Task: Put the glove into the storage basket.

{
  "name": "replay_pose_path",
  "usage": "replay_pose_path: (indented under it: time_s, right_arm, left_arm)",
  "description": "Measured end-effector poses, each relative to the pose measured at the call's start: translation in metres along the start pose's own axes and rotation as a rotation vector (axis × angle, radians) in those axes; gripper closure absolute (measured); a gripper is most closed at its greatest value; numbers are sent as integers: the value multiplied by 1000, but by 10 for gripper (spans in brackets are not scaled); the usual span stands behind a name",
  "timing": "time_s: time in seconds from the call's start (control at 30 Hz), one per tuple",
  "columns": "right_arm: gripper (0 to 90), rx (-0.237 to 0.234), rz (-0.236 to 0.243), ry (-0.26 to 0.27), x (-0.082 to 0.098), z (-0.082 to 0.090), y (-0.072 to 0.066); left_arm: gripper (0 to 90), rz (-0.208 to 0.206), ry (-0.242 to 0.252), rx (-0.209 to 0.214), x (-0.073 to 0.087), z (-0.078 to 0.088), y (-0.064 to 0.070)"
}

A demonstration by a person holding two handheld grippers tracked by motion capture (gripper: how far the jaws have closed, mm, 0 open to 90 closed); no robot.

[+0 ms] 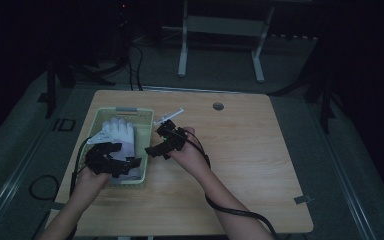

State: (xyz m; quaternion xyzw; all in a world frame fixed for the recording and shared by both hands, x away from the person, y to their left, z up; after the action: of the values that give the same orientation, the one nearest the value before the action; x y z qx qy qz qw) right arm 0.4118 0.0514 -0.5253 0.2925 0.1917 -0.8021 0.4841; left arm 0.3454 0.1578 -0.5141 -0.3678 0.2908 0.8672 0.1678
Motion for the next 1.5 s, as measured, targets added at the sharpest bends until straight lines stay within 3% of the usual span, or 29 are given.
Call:
replay_pose_path:
  time_s: [0.33,0.47,0.7,0.9,1.1,1.13,1.27,1.5]
  right_arm:
    - [150,13,-14,29,27,25,12]
    - [151,23,-17,39,38,33,18]
    - [151,39,-48,48,63,45,32]
    - [142,51,-31,38,84,52,39]
    - [142,55,-33,46,98,59,43]
    - [142,57,-30,51,101,61,44]
    - [142,51,-19,64,116,66,46]
    - [142,55,-15,70,134,69,48]
  left_arm:
    - [21,-51,-4,99,-2,-20,44]
    - [21,-82,-3,117,-3,-28,61]
    - [21,-129,-39,180,5,-45,91]
    - [21,-160,-75,234,14,-61,113]
    - [21,-170,-88,272,21,-73,128]
    - [21,-176,-112,297,27,-82,134]
    - [21,-179,-136,345,36,-93,141]
    - [21,-230,-168,345,52,-109,149]
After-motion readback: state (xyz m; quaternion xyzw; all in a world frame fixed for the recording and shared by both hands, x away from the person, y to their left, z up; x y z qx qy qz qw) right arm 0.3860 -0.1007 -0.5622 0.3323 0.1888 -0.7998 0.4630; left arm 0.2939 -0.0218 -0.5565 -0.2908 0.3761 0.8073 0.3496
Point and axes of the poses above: each handheld gripper's, and its own axes: z roughly backward along the jaws, x roughly out of its underside, y roughly to its right, the point moved 9 cm from there along -z, roughly forward along the jaws, and after that the axes turned 10 degrees about z, right-handed, at the moved point
